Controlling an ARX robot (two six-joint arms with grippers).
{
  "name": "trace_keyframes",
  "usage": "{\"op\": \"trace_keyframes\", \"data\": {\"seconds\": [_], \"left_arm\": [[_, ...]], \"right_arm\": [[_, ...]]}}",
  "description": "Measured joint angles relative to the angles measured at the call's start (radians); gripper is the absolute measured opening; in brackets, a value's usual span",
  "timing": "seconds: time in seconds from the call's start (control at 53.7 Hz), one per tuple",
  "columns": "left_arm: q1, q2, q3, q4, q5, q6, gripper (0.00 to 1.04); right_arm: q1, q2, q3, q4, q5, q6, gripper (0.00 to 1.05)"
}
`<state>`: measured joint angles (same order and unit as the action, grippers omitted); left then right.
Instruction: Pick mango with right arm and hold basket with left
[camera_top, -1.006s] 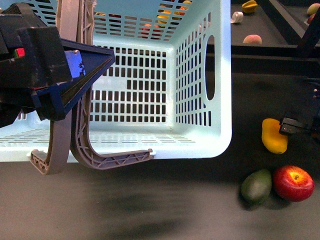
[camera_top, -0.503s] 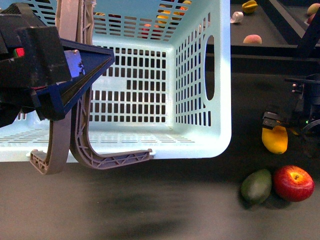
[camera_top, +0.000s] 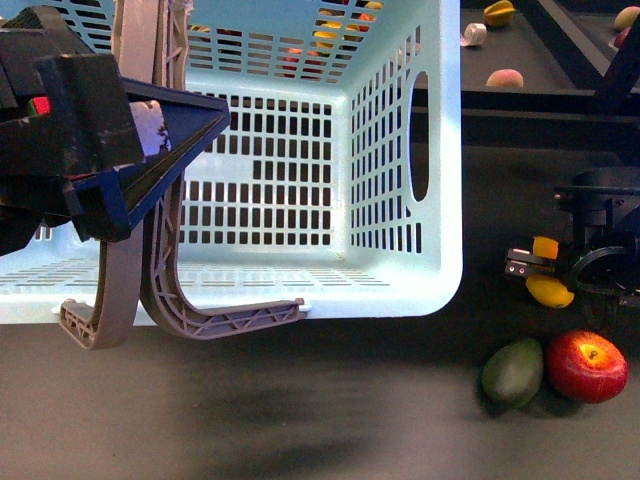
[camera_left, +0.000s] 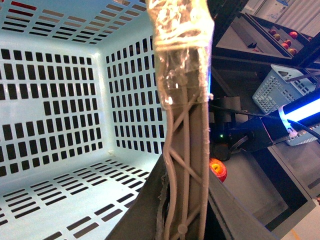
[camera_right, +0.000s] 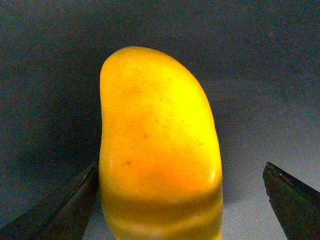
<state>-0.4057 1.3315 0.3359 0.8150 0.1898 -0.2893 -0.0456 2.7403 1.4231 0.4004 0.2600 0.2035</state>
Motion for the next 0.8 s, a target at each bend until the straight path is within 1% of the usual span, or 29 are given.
{"op": "trace_keyframes", "data": {"seconds": [0.205,0.28,0.317,0.41,0.447,0.503,0.634,0.801], "left_arm": [[0.000,0.000,0.000,0.000,0.000,0.000,0.12],[0.000,0.000,0.000,0.000,0.000,0.000,0.12],[0.000,0.000,0.000,0.000,0.000,0.000,0.12],[0.000,0.000,0.000,0.000,0.000,0.000,0.12],[0.000,0.000,0.000,0.000,0.000,0.000,0.12],[0.000,0.000,0.000,0.000,0.000,0.000,0.12],[0.000,0.000,0.000,0.000,0.000,0.000,0.12],[0.000,0.000,0.000,0.000,0.000,0.000,0.12]], "right_arm": [[0.000,0.020,0.010,-0.005,-0.003,0.004,0.96],[0.000,0.023,0.010,-0.004,-0.005,0.007,0.83],[0.000,0.023,0.010,-0.003,-0.007,0.008,0.79],[-0.002,0.023,0.006,0.009,-0.012,0.018,0.65],[-0.003,0.022,0.000,0.016,-0.016,0.024,0.62],[-0.005,0.015,-0.018,0.031,-0.025,0.033,0.60],[-0.006,-0.023,-0.083,0.064,-0.053,0.052,0.59],[-0.004,-0.173,-0.255,0.155,-0.108,0.096,0.59]]}}
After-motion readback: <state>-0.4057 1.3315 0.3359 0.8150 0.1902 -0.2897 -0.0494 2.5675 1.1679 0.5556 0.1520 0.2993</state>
